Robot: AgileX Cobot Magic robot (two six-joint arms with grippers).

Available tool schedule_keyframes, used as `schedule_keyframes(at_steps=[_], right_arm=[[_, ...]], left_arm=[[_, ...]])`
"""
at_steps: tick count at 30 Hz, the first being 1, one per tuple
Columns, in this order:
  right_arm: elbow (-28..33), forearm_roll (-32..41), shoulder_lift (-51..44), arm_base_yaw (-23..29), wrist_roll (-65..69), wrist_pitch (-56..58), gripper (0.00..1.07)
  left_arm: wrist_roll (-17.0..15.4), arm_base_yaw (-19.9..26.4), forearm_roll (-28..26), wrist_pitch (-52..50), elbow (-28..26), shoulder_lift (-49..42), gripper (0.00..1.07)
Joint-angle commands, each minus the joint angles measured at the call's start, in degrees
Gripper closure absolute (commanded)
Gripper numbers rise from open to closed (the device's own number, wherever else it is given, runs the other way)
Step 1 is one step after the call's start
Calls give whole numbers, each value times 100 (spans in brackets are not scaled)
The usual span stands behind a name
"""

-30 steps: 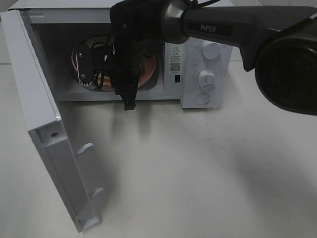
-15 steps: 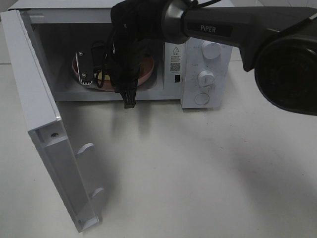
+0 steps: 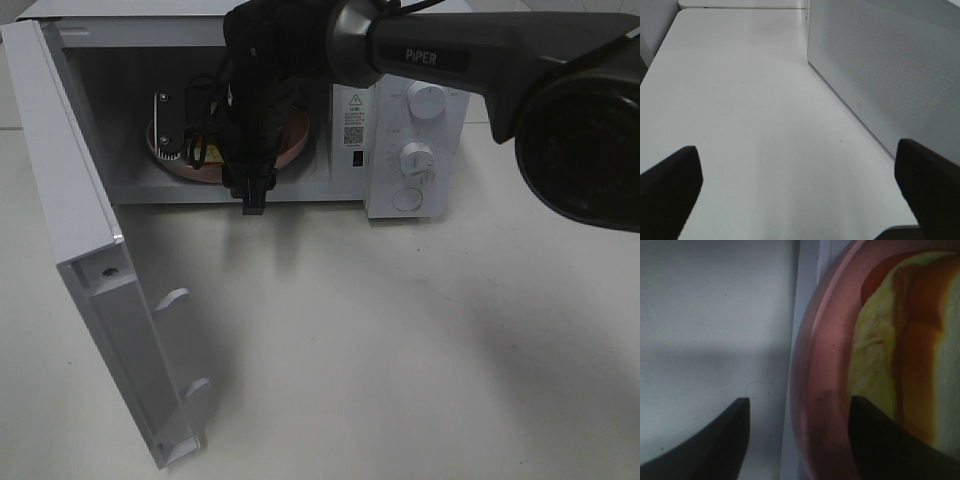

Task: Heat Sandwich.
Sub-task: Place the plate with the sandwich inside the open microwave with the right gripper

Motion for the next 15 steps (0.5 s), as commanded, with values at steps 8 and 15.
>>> schedule_keyframes(at_steps=[8, 15], right_arm=[[-40, -23, -223, -40, 705, -298, 29], [160, -23, -407, -40, 1031, -458, 26]], left_arm=[[6, 6, -11, -74, 17, -92, 7], [6, 6, -11, -74, 17, -92, 7]])
